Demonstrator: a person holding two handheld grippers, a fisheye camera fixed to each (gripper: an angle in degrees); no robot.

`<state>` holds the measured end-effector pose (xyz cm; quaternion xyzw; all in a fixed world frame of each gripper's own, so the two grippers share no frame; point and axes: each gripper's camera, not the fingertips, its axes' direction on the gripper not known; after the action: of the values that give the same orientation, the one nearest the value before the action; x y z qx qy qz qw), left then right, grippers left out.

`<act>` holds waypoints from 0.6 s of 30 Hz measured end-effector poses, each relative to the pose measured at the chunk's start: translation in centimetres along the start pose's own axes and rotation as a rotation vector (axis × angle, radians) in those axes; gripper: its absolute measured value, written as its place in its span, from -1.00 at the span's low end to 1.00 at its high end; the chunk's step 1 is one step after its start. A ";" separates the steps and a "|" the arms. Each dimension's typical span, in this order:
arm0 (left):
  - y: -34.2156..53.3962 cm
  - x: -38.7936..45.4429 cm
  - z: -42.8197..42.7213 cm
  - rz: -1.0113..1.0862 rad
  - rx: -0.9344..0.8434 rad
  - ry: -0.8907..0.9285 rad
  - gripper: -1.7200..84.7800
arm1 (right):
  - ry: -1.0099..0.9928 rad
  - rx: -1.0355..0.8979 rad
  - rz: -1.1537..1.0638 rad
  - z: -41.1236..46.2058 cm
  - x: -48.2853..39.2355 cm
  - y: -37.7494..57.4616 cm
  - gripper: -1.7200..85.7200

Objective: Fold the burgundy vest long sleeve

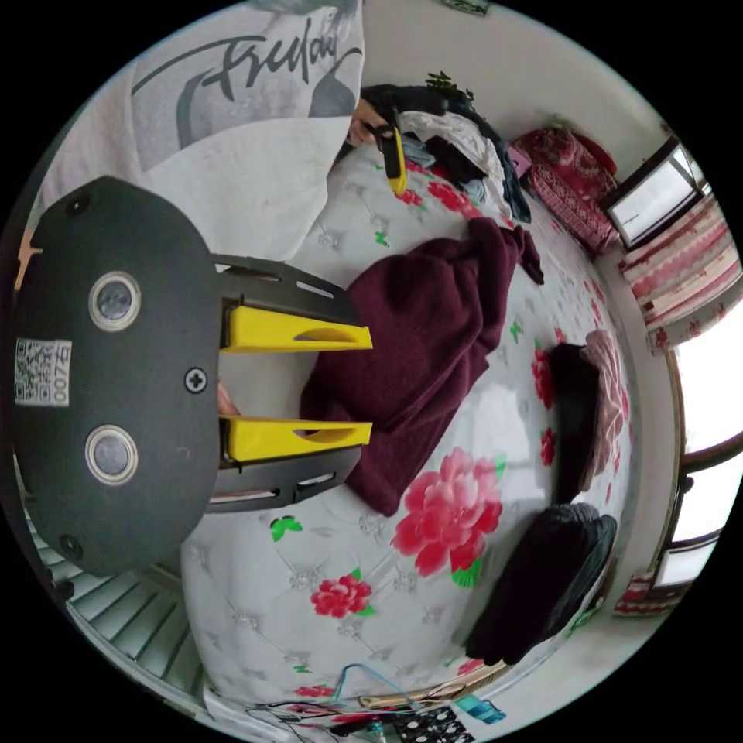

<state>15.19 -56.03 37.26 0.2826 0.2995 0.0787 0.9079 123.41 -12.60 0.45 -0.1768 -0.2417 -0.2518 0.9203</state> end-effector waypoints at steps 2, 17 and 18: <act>1.3 -0.2 -0.1 -0.040 0.003 0.014 -0.81 | 0.041 0.004 0.016 0.1 1.7 -0.9 -0.74; 1.1 6.9 -2.4 0.016 0.081 0.024 -0.73 | -0.508 0.057 -0.726 -4.8 -17.2 -3.0 -0.87; 1.5 6.2 -2.5 -0.037 0.079 0.031 -0.73 | -0.508 0.039 -0.755 -4.7 -17.9 -2.9 -0.86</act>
<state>18.74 -51.71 33.40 0.3112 0.3215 0.0544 0.8926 109.93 -10.29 -12.34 -0.1151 -0.5121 -0.5134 0.6789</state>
